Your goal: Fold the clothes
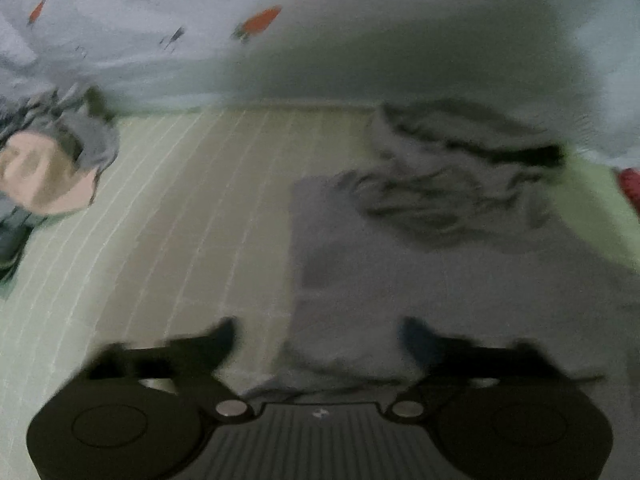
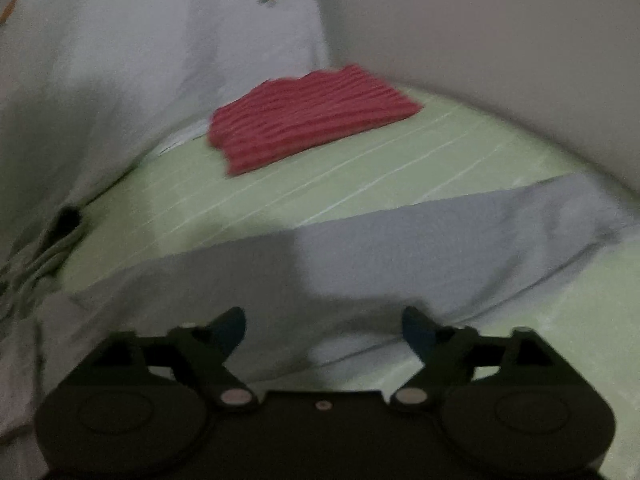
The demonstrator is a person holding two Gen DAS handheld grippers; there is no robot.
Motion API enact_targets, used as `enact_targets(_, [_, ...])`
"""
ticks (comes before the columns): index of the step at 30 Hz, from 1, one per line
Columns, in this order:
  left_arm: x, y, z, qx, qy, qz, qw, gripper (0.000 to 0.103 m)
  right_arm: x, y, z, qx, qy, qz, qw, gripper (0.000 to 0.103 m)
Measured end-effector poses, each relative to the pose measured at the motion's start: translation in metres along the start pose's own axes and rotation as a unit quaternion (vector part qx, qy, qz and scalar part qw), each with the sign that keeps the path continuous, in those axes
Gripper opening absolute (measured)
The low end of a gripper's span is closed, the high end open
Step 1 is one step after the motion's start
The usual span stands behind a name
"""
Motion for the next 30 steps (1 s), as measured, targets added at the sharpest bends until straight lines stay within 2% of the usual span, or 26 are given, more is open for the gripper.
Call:
enact_targets(1, [0.005,0.003,-0.001,-0.005,0.01,-0.002,0.9999,0.103,0.007,-0.002,0.001,0.006,0.004,-0.012,1.0,0.097])
enact_targets(3, [0.016,0.008,-0.002,-0.015,0.031,-0.005,0.9994,0.103,0.027,-0.003,0.003,0.015,0.017,-0.044,0.999,0.099])
enact_targets(6, [0.03,0.027,-0.012,-0.066,0.057,-0.015,0.9961,0.103,0.059,-0.002,0.004,0.02,0.043,-0.078,0.996,0.1])
enact_targets(14, [0.033,0.034,-0.018,-0.075,0.049,-0.009,0.9959,0.103,0.13,0.008,0.009,0.035,0.081,-0.158,0.983,0.102])
enact_targets(20, [0.034,0.037,-0.017,-0.075,0.036,0.003,0.9966,0.103,0.157,0.02,0.02,0.04,0.108,-0.173,0.978,0.102])
enact_targets(23, [0.034,0.038,-0.017,-0.073,0.031,0.007,0.9968,0.103,0.161,0.024,0.028,0.048,0.129,-0.155,0.978,0.101])
enact_targets(26, [0.033,0.038,-0.017,-0.073,0.029,0.007,0.9969,0.103,0.166,0.024,0.034,0.06,0.156,-0.138,0.976,0.089])
enact_targets(28, [0.033,0.038,-0.017,-0.073,0.029,0.006,0.9969,0.103,0.17,0.022,0.036,0.068,0.176,-0.129,0.973,0.067])
enact_targets(29, [0.032,0.038,-0.017,-0.074,0.029,0.005,0.9968,0.103,0.173,0.021,0.037,0.071,0.19,-0.114,0.973,0.06])
enact_targets(30, [0.032,0.038,-0.017,-0.074,0.029,0.005,0.9968,0.103,0.176,0.02,0.037,0.073,0.211,-0.096,0.97,0.046])
Point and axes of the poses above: each gripper's, at about its wrist camera, not at the fingertips, and y roughly the way its jaws point, x to its right, z to its top, the point moved 5 cm from there along y, roughly the way its jaws point, and after that the axes turned 1 degree about -x, right-handed, at the moved point
